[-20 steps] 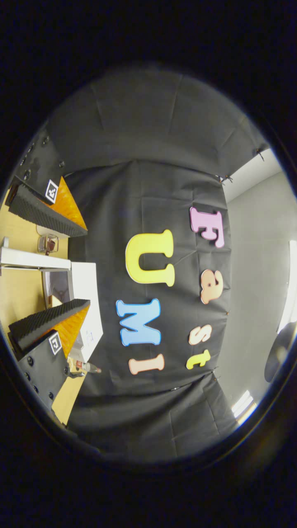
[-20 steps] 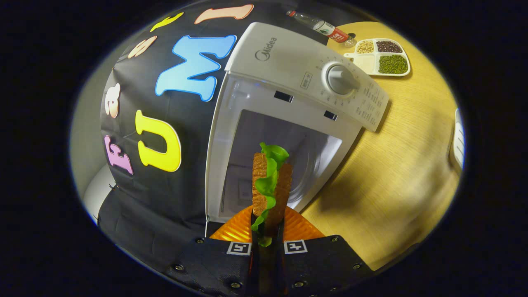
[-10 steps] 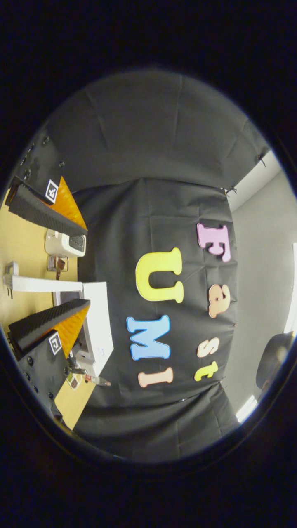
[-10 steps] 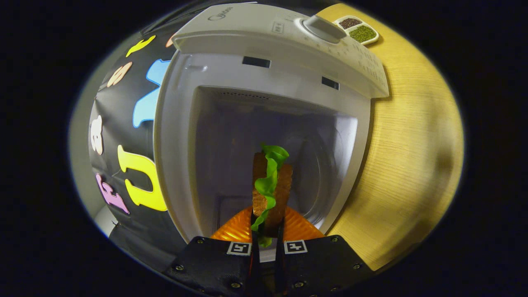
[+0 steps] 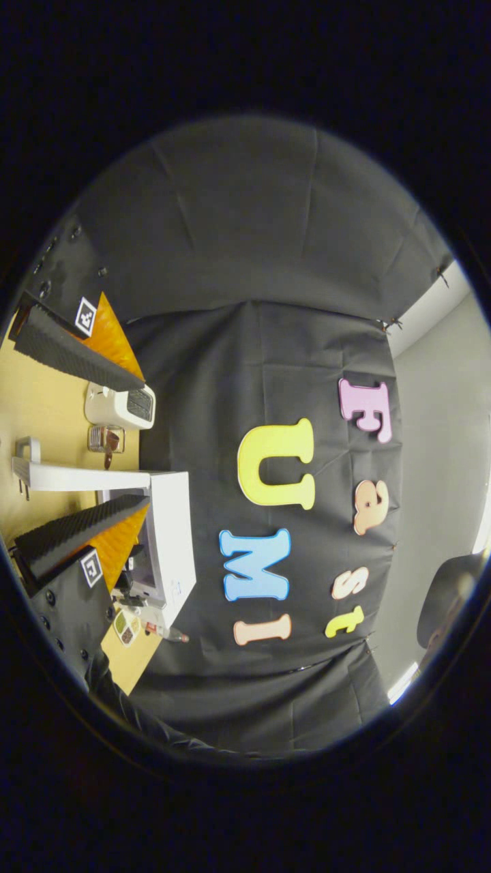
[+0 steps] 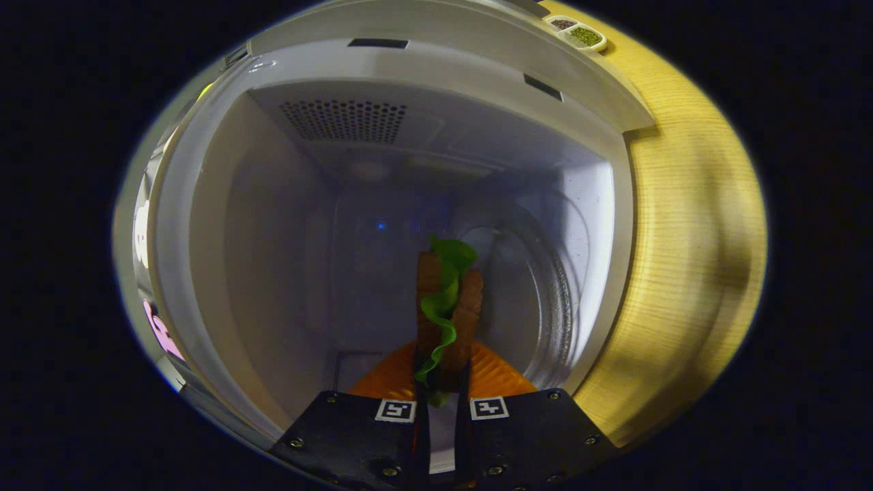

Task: Open the microwave oven with the left hand, put the food in, and close the microwave oven.

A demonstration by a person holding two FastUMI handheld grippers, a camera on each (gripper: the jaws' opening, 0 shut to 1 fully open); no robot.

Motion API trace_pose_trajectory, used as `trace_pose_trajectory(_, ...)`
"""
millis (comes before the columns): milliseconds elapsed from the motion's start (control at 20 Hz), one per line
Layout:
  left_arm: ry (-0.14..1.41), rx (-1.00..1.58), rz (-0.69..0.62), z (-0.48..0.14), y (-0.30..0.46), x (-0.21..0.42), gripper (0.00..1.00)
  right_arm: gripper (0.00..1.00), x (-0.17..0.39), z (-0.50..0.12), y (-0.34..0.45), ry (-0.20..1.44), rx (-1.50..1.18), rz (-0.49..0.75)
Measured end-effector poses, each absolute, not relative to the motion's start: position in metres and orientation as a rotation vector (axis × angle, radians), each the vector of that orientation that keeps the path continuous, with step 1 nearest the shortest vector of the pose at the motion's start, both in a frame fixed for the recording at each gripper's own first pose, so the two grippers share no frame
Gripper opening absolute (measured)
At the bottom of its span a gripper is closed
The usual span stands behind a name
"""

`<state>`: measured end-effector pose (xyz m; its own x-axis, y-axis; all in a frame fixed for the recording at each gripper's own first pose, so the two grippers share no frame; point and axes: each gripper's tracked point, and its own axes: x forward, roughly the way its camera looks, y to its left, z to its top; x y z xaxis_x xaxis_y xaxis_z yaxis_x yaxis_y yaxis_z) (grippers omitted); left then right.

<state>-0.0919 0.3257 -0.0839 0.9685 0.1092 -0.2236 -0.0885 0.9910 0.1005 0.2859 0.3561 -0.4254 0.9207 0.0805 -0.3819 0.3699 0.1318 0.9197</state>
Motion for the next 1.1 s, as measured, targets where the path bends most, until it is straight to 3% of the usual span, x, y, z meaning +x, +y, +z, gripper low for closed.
trace_pose_trajectory(150, 0.235, 0.077, 0.124, -0.088, 0.336, -0.098, 1.0, 0.18, 0.297, -0.427, 0.359, 0.378, 1.448, -0.239)
trace_pose_trajectory(250, 0.242, 0.07, 0.132, -0.089, 0.341, -0.099, 0.97, 0.18, 0.296, -0.426, 0.359, 0.393, 1.422, -0.244)
trace_pose_trajectory(300, 0.244, 0.065, 0.132, -0.091, 0.342, -0.099, 0.97, 0.32, 0.293, -0.426, 0.358, 0.4, 1.399, -0.249)
trace_pose_trajectory(350, 0.242, 0.06, 0.129, -0.091, 0.342, -0.098, 0.97, 0.27, 0.292, -0.428, 0.358, 0.417, 1.38, -0.249)
trace_pose_trajectory(450, 0.237, 0.054, 0.116, -0.09, 0.338, -0.096, 1.0, 0.37, 0.28, -0.43, 0.359, 0.47, 1.358, -0.26)
trace_pose_trajectory(500, 0.234, 0.053, 0.108, -0.092, 0.337, -0.092, 0.97, 0.45, 0.276, -0.435, 0.358, 0.493, 1.342, -0.28)
trace_pose_trajectory(550, 0.233, 0.052, 0.1, -0.092, 0.333, -0.091, 0.97, 0.45, 0.271, -0.436, 0.359, 0.508, 1.339, -0.279)
trace_pose_trajectory(650, 0.225, 0.052, 0.086, -0.089, 0.329, -0.086, 1.0, 0.82, 0.272, -0.433, 0.359, 0.51, 1.35, -0.267)
trace_pose_trajectory(700, 0.225, 0.051, 0.08, -0.09, 0.328, -0.086, 1.0, 0.91, 0.265, -0.431, 0.355, 0.522, 1.334, -0.263)
trace_pose_trajectory(900, 0.217, 0.043, 0.061, -0.091, 0.32, -0.082, 0.97, 0.92, 0.242, -0.422, 0.346, 0.541, 1.277, -0.227)
trace_pose_trajectory(1100, 0.207, 0.044, 0.041, -0.09, 0.31, -0.079, 0.97, 0.92, 0.208, -0.402, 0.348, 0.567, 1.12, -0.081)
